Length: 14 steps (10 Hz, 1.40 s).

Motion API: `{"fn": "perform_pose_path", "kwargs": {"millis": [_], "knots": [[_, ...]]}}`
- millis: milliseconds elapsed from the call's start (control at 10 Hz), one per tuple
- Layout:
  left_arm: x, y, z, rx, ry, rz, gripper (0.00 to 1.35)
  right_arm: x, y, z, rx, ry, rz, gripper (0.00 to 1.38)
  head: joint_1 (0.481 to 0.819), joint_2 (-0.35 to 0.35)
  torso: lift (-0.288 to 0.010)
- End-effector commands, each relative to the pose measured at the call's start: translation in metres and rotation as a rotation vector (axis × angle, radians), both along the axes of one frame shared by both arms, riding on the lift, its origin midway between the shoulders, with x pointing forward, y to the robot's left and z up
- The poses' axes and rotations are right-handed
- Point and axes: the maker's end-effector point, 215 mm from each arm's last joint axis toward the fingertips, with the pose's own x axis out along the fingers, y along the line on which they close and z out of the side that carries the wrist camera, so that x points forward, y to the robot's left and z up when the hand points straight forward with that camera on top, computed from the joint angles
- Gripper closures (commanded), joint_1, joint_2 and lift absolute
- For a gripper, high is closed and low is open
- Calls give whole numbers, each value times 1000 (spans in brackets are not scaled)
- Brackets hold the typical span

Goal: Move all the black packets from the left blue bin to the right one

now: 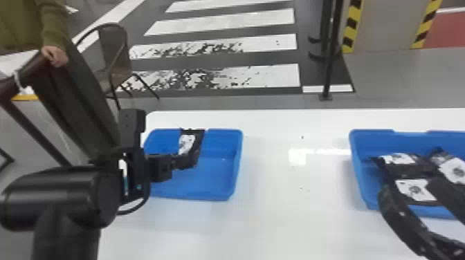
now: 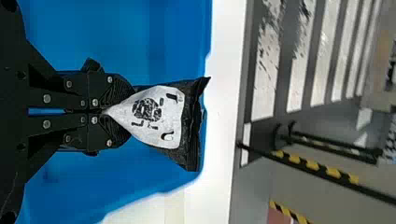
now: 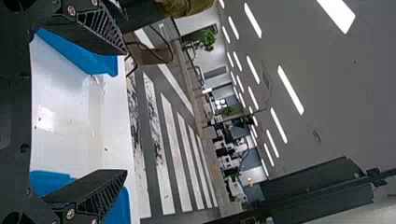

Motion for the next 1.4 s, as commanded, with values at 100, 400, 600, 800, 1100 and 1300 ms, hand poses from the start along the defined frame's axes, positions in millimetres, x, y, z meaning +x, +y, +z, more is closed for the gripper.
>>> {"fn": "perform_pose_path", "kwargs": {"millis": [100, 400, 600, 800, 1100, 1300], "knots": [[-38, -94, 43, -67, -141, -185, 1205, 13, 36, 7, 51, 7, 129, 121, 695, 164, -140], [-82, -201, 55, -200, -140, -405, 1205, 48, 58, 7, 59, -8, 216, 121, 695, 72, -140], [-95, -241, 65, -244, -152, -495, 1205, 67, 68, 14, 63, -26, 250, 121, 695, -7, -140], [-99, -260, 73, -259, -162, -543, 1205, 73, 81, 23, 87, -38, 280, 116, 695, -42, -140], [-97, -260, 73, -258, -165, -543, 1205, 59, 104, 34, 155, -41, 334, 121, 695, -43, -140], [-95, -260, 74, -262, -168, -540, 1205, 53, 118, 31, 170, -26, 363, 231, 695, -25, -140]]}}
